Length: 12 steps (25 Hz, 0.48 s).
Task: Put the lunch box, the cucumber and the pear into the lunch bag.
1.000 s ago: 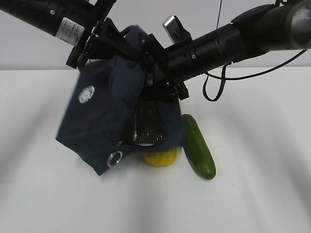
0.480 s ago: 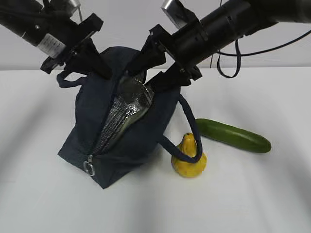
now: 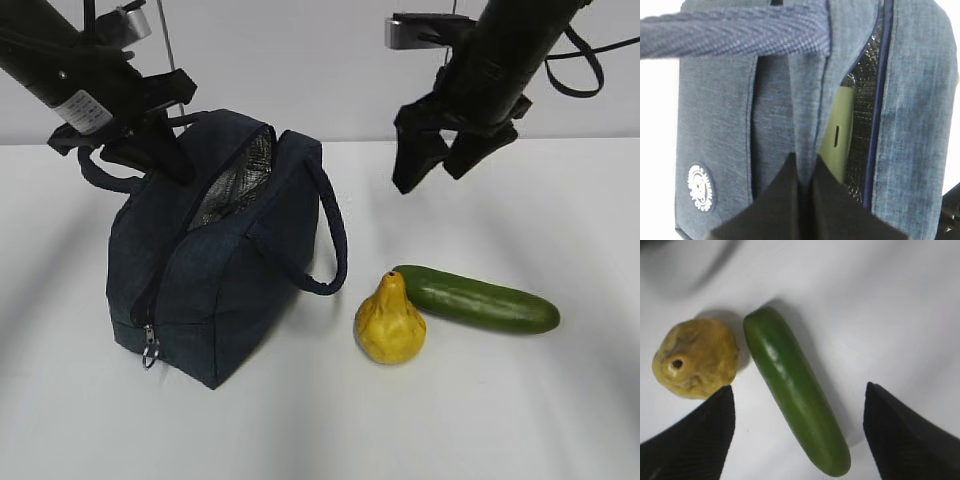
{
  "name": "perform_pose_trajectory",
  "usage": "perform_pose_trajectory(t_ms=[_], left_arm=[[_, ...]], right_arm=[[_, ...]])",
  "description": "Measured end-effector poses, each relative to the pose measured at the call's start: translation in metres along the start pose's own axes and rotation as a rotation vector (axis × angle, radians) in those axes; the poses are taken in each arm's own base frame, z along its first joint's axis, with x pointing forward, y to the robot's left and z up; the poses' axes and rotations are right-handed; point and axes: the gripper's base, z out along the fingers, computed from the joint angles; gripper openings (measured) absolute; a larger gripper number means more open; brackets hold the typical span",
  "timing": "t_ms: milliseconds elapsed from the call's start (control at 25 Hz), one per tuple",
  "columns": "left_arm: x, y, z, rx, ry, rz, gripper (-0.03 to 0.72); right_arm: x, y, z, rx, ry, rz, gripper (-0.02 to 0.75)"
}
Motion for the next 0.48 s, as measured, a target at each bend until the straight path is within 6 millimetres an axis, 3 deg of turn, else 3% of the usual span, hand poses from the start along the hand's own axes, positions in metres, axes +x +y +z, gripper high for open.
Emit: perform_pose_trajectory(t_ms=[120,480], left_arm=[[0.000,0.000,0.000,0.000,-0.001,0.000,0.000],[-0.001,0.000,0.000,0.000,-0.008,-0.004,0.000]], right_arm=[[0.009,-0.007,0.009,0.053,0.067,-0.118,0.591],[0.032,-0.006,0.036,-0.004,0.186,-0.350,0.590]])
